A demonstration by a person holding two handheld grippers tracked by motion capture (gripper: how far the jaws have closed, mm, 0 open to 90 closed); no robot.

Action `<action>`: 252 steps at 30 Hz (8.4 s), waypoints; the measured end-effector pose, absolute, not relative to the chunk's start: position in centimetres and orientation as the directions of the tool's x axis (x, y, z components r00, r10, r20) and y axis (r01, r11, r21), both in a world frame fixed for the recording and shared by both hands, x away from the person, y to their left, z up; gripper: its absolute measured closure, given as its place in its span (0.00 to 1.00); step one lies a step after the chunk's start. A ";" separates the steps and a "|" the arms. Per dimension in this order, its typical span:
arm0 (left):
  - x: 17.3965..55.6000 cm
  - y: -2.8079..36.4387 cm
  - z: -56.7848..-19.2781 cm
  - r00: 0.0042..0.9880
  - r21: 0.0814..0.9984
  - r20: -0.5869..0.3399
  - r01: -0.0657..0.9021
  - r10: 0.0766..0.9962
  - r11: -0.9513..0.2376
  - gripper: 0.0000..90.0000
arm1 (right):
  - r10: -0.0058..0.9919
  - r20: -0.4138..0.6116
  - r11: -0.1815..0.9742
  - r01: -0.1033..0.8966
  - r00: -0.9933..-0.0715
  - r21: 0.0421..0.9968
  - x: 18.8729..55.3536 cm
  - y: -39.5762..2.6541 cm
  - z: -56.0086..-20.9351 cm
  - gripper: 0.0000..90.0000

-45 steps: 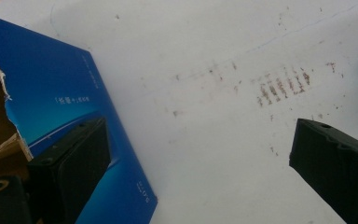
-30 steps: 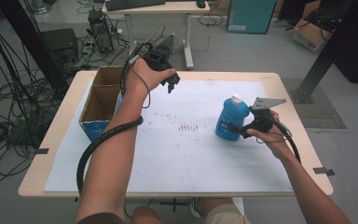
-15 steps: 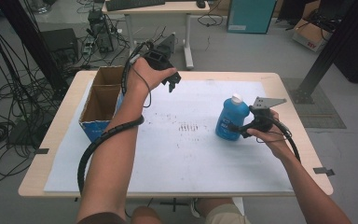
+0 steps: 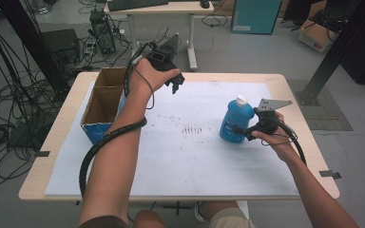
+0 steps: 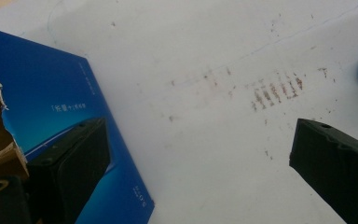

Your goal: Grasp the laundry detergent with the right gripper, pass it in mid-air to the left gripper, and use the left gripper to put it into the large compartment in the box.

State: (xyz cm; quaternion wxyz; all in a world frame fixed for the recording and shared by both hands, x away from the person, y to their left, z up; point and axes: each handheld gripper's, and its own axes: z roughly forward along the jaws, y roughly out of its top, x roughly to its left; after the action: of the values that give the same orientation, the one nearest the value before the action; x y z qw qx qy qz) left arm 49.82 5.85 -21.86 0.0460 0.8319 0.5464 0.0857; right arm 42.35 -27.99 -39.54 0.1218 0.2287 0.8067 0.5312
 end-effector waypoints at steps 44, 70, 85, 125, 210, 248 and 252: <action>49.6 6.2 -21.6 0.385 0.175 0.096 0.901 0.918 -0.397 0.06 | 0.481 0.049 0.311 0.223 -0.875 0.924 42.2 -27.7 -39.4 0.01; 49.6 6.2 -21.7 0.384 0.175 0.093 0.902 0.919 -0.395 0.06 | 0.477 0.049 0.307 0.219 -0.877 0.926 42.2 -27.8 -39.3 0.01; 49.6 5.9 -21.6 0.389 0.174 0.099 0.899 0.916 -0.401 0.06 | 0.476 0.053 0.302 0.220 -0.878 0.927 42.1 -27.7 -39.4 0.01; 49.6 6.0 -21.6 0.390 0.175 0.101 0.899 0.915 -0.402 0.06 | 0.473 0.044 0.308 0.212 -0.880 0.928 42.2 -27.9 -39.7 0.03; 48.9 5.9 -20.4 0.382 0.184 0.130 0.897 0.915 -0.401 0.06 | 0.457 0.029 0.332 0.201 -0.889 0.921 42.8 -28.0 -40.5 0.49; 49.4 6.6 -20.8 0.369 0.187 0.114 0.904 0.923 -0.384 0.06 | 0.454 0.027 0.339 0.201 -0.890 0.919 42.8 -28.0 -40.5 0.49; 49.4 6.6 -20.6 0.370 0.192 0.114 0.903 0.922 -0.386 0.06 | 0.455 0.026 0.339 0.200 -0.890 0.919 42.8 -28.0 -40.5 0.49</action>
State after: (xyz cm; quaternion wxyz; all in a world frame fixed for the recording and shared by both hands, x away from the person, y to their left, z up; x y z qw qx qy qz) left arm 49.36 6.56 -20.65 0.0483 0.8262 0.5521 0.1012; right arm 42.80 -27.99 -40.47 0.1184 0.2026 0.8095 0.5382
